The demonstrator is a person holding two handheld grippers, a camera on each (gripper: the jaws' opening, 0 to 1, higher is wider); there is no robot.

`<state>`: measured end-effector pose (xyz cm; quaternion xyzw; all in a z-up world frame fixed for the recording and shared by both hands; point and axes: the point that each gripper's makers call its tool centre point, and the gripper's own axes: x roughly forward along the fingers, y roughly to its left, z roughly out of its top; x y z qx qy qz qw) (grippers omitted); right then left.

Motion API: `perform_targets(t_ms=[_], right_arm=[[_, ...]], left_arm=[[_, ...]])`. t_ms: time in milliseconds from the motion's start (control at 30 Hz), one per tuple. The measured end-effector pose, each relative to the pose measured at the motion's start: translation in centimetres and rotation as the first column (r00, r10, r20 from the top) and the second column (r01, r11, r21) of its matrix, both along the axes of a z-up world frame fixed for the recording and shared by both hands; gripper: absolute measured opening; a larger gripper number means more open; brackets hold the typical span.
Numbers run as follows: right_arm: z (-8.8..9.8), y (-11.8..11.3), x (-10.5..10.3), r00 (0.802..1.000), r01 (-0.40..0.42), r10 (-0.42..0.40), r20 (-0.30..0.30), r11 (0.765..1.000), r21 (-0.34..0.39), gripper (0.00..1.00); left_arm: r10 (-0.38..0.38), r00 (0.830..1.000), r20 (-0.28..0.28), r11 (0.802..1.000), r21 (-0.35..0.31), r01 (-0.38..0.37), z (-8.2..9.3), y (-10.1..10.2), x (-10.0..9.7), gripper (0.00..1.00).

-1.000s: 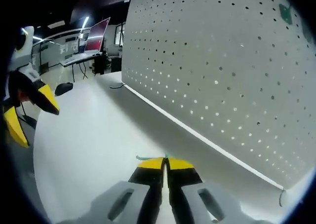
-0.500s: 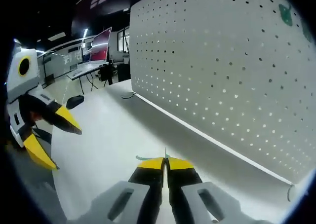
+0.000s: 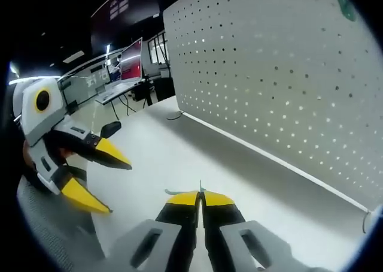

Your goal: Insert the hook assembly into the mounting plate slot until the hook locks in place.

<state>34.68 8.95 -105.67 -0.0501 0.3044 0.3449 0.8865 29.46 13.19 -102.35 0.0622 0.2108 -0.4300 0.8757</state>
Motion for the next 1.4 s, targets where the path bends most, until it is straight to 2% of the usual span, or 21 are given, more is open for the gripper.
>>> perform_targets(t_ms=[167, 367, 533, 700, 1400], right_arm=[[0.0, 0.2, -0.7, 0.999, -0.012, 0.012, -0.029, 1.0, 0.017, 0.0], [0.0, 1.0, -2.1, 0.993, -0.027, 0.037, -0.112, 0.995, 0.093, 0.0], [-0.3, 1.1, -2.6, 0.988, -0.024, 0.041, -0.147, 0.993, 0.116, 0.0], [0.2, 1.5, -2.9, 0.982, -0.013, 0.045, -0.181, 0.985, 0.173, 0.0], [1.8, 3.2, -4.9, 0.965, -0.036, 0.111, -0.237, 0.953, 0.299, 0.0]], left_arm=[[-0.006, 1.0, 0.004, 1.0, 0.017, 0.006, -0.2, 0.0, -0.1, 0.34], [-0.019, 1.0, 0.005, 0.999, 0.043, 0.019, -0.6, 0.0, -0.2, 0.32], [-0.031, 0.999, 0.011, 0.997, 0.067, 0.03, -1.0, -0.1, -0.3, 0.31], [-0.041, 0.999, 0.029, 0.995, 0.091, 0.038, -1.1, -0.1, -0.3, 0.28], [-0.083, 0.993, 0.088, 0.983, 0.173, 0.066, -1.5, 0.0, -0.4, 0.13]])
